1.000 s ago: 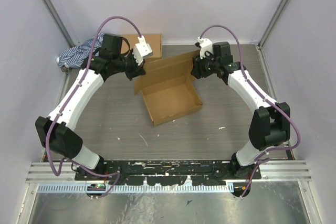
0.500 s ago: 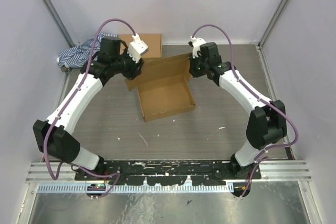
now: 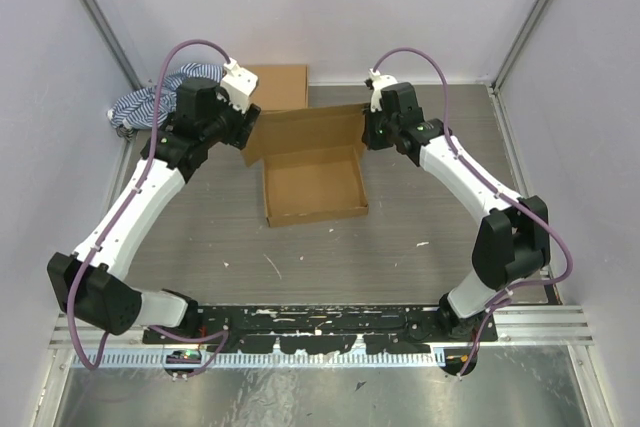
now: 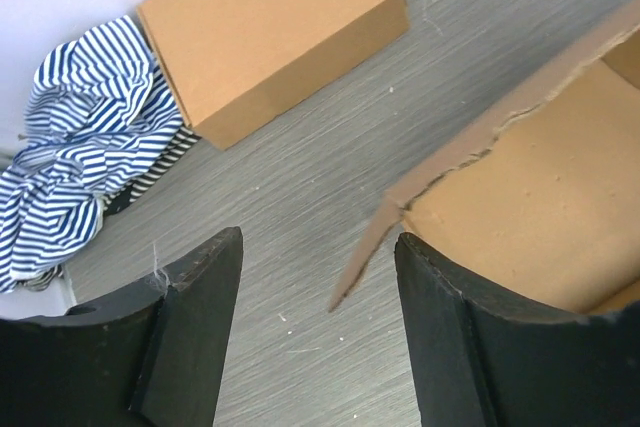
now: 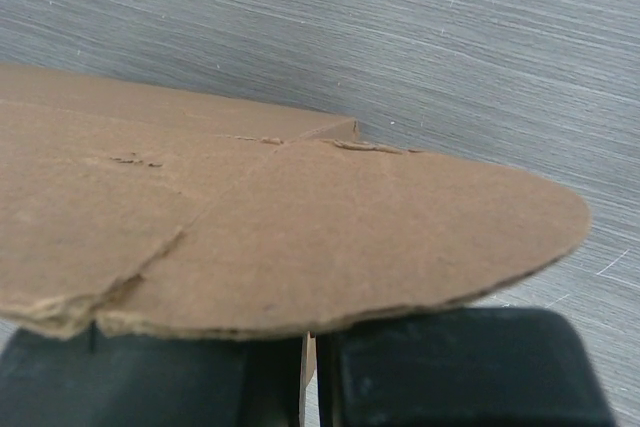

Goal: Fold the paper box

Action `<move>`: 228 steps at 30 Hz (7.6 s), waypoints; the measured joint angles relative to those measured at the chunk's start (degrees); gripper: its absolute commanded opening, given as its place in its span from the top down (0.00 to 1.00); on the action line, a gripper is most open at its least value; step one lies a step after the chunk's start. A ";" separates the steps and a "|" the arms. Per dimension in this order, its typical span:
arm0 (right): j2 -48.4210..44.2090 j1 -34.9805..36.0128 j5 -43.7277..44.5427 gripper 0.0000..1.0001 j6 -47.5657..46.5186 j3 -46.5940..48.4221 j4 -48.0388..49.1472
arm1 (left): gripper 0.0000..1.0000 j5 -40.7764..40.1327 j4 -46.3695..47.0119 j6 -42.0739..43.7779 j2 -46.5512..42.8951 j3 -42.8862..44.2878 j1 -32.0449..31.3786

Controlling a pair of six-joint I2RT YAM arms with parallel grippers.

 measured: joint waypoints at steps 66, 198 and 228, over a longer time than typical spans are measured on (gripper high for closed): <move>1.95 1.16 -0.79 0.99 11.41 6.08 -8.85 | 0.78 3.89 -3.91 -31.67 9.03 0.00 0.44; -15.17 14.58 8.09 0.07 15.39 -34.64 7.56 | 0.15 -8.59 29.00 -38.77 -11.26 -50.03 -11.56; -11.98 17.55 3.37 0.08 15.17 -33.31 7.39 | 0.23 3.34 19.69 -39.06 -9.66 -45.27 -11.78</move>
